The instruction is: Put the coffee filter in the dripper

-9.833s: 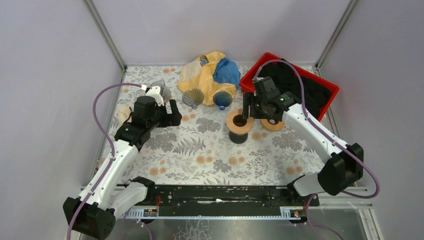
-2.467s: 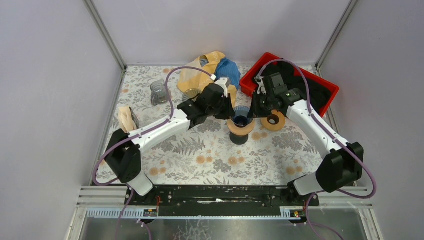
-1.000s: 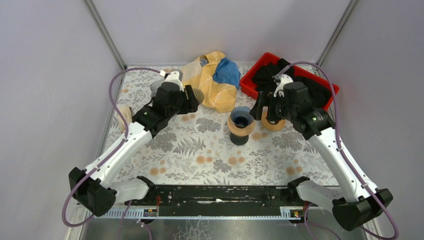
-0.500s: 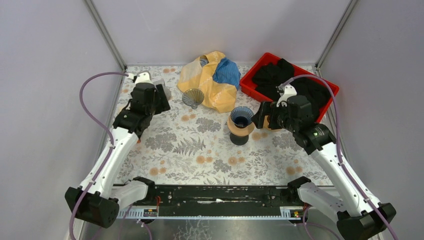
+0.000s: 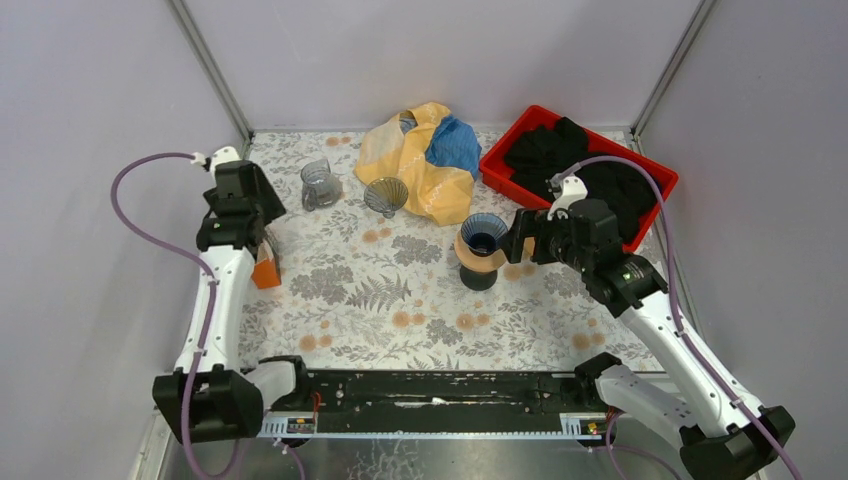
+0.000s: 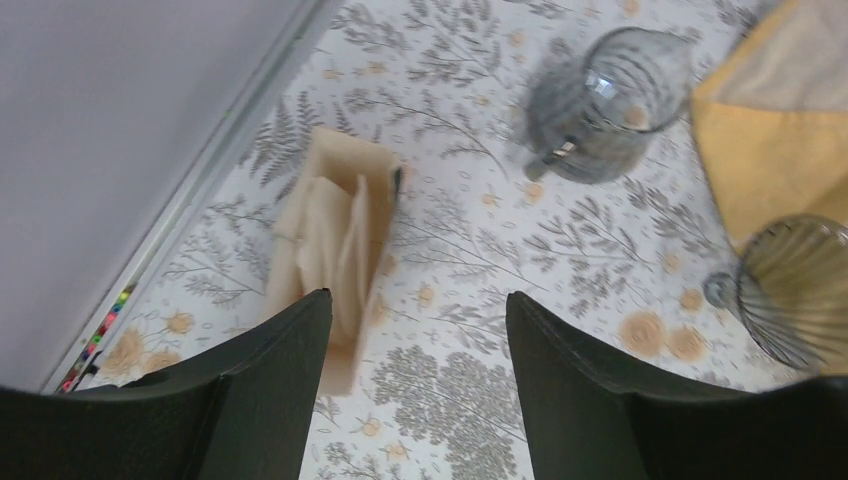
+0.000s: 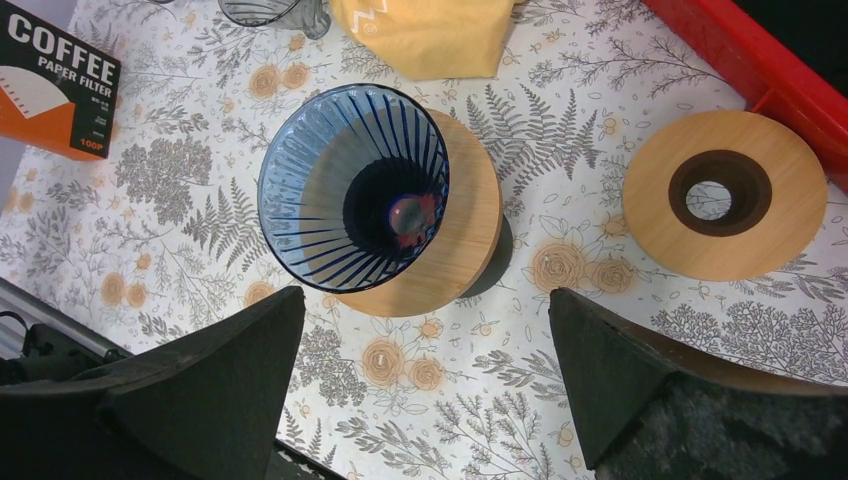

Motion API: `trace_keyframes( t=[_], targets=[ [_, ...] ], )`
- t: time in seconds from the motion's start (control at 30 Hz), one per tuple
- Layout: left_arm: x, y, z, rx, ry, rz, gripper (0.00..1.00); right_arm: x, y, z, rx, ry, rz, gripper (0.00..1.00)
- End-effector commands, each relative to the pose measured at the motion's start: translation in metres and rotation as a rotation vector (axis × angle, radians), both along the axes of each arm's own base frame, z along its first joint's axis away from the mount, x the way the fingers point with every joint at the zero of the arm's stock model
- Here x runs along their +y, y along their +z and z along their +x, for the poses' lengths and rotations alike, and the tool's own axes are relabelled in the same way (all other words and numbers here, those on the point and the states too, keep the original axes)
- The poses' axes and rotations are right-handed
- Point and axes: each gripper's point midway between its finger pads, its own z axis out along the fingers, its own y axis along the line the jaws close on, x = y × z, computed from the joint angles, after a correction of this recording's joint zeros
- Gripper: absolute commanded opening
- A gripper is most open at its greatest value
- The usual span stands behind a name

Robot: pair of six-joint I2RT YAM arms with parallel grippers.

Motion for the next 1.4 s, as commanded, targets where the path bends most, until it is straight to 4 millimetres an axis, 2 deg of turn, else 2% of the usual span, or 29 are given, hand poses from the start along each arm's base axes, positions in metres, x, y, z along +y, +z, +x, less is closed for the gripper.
trace_keyframes(
  t=[0.0,0.37,0.73,1.0,1.37],
  targets=[
    [0.023,0.001,0.007,-0.023,0.031,-0.01,0.7,0.0,0.012,0.006,-0.079,-0.015,-0.009,0.99],
    [0.06,-0.025,0.018,0.036,0.114,-0.019,0.51,-0.003,0.009,0.004,-0.095,-0.025,-0.048,0.99],
    [0.072,-0.064,0.031,0.135,0.102,-0.086,0.43,-0.001,0.003,0.005,-0.094,-0.021,-0.063,0.99],
    [0.073,-0.079,0.041,0.192,0.08,-0.108,0.34,-0.001,0.002,0.005,-0.1,-0.019,-0.071,1.0],
    [0.08,-0.095,0.041,0.238,0.092,-0.122,0.33,0.0,0.001,0.005,-0.1,-0.015,-0.076,0.99]
  ],
)
